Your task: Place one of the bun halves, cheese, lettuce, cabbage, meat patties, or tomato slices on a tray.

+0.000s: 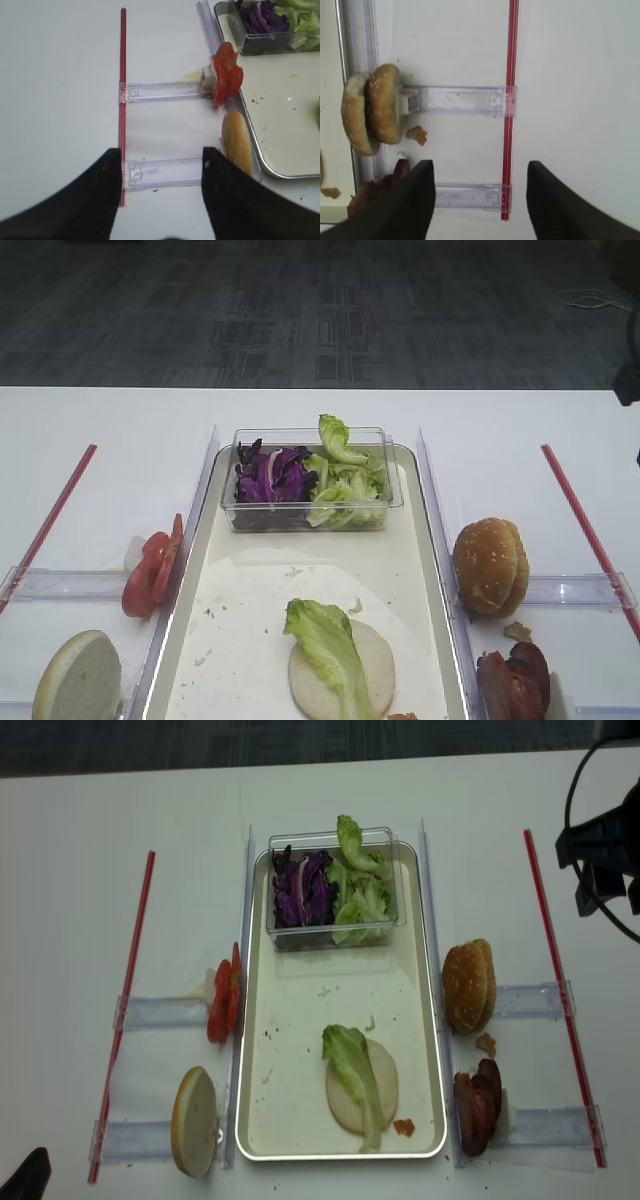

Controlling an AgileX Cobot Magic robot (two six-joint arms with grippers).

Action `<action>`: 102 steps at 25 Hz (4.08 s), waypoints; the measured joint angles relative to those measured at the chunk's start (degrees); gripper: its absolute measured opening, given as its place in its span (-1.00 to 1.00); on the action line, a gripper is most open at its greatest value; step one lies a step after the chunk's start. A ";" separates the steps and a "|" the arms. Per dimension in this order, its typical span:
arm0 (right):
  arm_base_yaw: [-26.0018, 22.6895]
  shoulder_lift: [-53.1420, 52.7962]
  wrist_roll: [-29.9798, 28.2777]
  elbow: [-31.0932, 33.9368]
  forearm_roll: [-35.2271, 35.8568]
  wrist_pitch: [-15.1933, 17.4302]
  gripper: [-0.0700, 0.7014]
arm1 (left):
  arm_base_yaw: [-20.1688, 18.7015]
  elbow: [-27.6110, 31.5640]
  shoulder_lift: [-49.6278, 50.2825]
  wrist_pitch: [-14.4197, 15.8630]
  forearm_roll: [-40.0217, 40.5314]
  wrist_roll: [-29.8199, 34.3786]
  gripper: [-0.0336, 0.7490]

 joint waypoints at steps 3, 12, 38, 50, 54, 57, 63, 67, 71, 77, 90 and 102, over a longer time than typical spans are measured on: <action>0.00 -4.59 0.00 3.99 0.00 0.00 0.30 | 0.00 0.00 0.00 0.00 0.00 0.00 -0.02; 0.00 -17.19 0.00 13.08 0.00 0.22 0.30 | 0.00 0.00 0.00 0.00 0.00 0.00 -0.02; 0.00 -46.86 0.00 34.19 -1.24 1.01 0.30 | 0.00 0.00 0.00 0.00 0.00 0.00 -0.02; 0.00 -55.09 0.00 37.32 -1.37 -2.36 0.30 | 0.00 0.00 0.00 0.00 0.00 0.00 -0.02; 0.00 -55.32 -0.32 38.67 -1.41 -4.67 0.29 | 0.00 0.00 0.00 0.00 0.00 0.00 -0.02; 0.00 -55.32 -1.12 39.07 -1.41 -5.14 0.29 | 0.00 0.00 0.00 0.00 0.00 0.00 -0.02; 0.00 -55.32 -1.36 39.07 -1.29 -5.37 0.29 | 0.00 0.00 0.00 0.00 0.00 0.00 -0.02; 0.00 -55.32 -1.36 39.07 -1.29 -5.37 0.29 | 0.00 0.00 0.00 0.00 0.00 0.00 -0.02; 0.00 -55.74 -1.36 39.07 -1.21 -5.37 0.29 | 0.00 0.00 0.00 0.00 0.00 0.00 -0.02; 0.00 -63.14 -1.36 39.07 -1.21 -5.37 0.29 | 0.00 0.00 0.00 0.00 0.00 0.00 -0.02; 0.00 -80.19 -2.08 39.07 -1.18 -4.78 0.29 | 0.00 0.00 0.00 0.00 0.00 0.00 -0.02; 0.00 -80.60 -2.47 39.07 -0.81 -4.55 0.29 | 0.00 0.00 0.00 0.00 0.04 0.00 -0.02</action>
